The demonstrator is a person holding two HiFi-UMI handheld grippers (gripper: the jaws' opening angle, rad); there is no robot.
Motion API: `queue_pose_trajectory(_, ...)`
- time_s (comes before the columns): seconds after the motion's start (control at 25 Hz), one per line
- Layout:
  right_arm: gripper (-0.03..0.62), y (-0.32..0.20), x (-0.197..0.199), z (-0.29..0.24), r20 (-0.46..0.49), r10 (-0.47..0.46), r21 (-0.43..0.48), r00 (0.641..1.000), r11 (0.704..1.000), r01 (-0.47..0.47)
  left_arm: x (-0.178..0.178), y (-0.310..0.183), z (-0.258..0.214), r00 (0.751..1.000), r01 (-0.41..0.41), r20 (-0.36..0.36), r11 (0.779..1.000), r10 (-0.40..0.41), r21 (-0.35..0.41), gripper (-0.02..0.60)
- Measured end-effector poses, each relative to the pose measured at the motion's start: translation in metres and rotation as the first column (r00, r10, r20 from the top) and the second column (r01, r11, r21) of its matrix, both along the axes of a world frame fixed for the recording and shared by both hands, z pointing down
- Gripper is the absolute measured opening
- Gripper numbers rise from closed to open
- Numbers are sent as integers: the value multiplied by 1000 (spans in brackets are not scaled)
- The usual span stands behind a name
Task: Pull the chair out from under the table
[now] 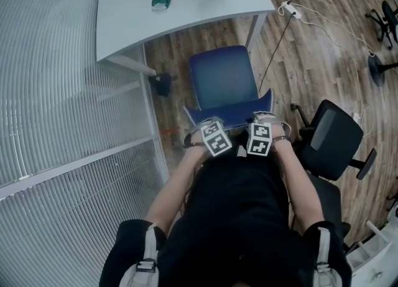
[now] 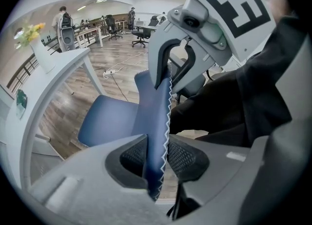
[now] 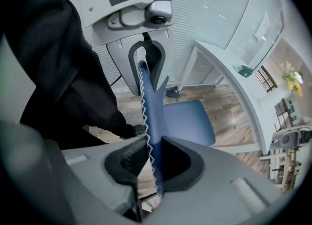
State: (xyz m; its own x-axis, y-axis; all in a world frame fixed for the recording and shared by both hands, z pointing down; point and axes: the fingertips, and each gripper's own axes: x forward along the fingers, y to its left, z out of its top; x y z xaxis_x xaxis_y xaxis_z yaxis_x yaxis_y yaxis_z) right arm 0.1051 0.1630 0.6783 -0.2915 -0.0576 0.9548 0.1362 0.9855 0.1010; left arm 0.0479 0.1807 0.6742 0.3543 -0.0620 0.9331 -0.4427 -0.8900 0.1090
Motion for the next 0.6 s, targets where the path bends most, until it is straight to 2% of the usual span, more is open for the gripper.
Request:
queue_pose_trajectory(0.28, 89, -2, 1, -2, 18, 11, -49, 1000, 999, -10, 1, -1, -1, 1000, -13, -12, 1000, 14, 23, 115)
queue_pose_trajectory(0.52, 94, -2, 1, 0, 28, 21, -32, 999, 999, -20, 0, -1, 1, 998, 18, -53, 999, -15, 47, 121)
queue_pose_trajectory(0.6, 98, -3, 0, 1, 33, 35, -17, 999, 999, -34, -1, 0, 1, 999, -23, -41, 997, 26, 68, 127)
